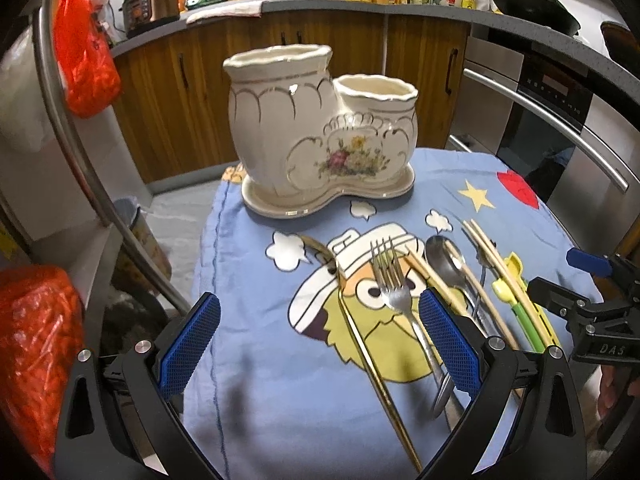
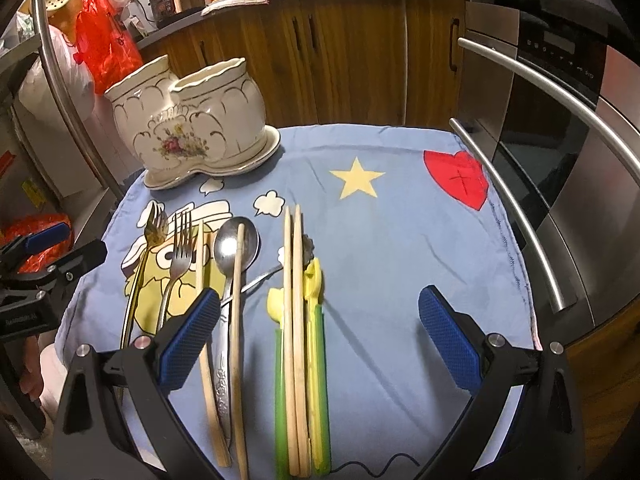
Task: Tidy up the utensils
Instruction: 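Move both tools over the loose utensils on the cloth, then close left tool on the gold fork while right tool grasps the yellow-green utensil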
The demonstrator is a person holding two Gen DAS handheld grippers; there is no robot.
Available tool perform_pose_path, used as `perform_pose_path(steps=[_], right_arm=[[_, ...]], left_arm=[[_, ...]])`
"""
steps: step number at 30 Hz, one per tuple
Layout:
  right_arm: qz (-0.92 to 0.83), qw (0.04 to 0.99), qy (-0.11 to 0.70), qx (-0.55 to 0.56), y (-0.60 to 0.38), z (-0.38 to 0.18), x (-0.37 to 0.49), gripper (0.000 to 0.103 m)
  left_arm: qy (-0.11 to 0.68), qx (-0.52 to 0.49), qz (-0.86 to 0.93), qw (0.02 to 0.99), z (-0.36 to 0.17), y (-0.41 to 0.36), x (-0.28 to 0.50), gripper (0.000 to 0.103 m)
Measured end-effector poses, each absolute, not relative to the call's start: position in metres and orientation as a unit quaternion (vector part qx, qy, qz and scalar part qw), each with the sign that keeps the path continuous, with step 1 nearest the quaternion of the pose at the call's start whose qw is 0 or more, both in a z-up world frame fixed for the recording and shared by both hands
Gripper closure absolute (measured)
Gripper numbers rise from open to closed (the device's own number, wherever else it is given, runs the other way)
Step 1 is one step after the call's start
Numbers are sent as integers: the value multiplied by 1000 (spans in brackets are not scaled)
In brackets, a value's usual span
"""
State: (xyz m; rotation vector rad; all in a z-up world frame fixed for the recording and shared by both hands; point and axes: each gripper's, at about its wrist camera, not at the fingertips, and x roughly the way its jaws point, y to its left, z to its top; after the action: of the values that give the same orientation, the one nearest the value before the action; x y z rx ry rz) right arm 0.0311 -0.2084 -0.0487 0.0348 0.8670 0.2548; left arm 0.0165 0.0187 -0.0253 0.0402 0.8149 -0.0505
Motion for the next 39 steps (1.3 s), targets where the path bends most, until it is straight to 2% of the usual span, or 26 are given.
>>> perform_pose_path(steps=[15,20,22,27,33,39], right_arm=[[145,899,414,-1,-206,-48,38,6],[161,892,421,-17,-203,-42,58,33],[167,889,425,-20,-202,-40,65,47],[187,878,441,-23,-197,-41,82,68],[203,868,453,-11,-208,-42,74,78],[208,863,461,-9,-218,-43,61,79]], left_arm=[[417,17,-24,908,-37,34,25,8],[428,33,-35,903,-42,27,36,21],[430,36,-39,901,-43,25,41,26],[435,35,-49,899,-45,22,49,32],[441,31,-57,895,-49,23,50,37],[445,32,-64,893,-51,22,52,48]])
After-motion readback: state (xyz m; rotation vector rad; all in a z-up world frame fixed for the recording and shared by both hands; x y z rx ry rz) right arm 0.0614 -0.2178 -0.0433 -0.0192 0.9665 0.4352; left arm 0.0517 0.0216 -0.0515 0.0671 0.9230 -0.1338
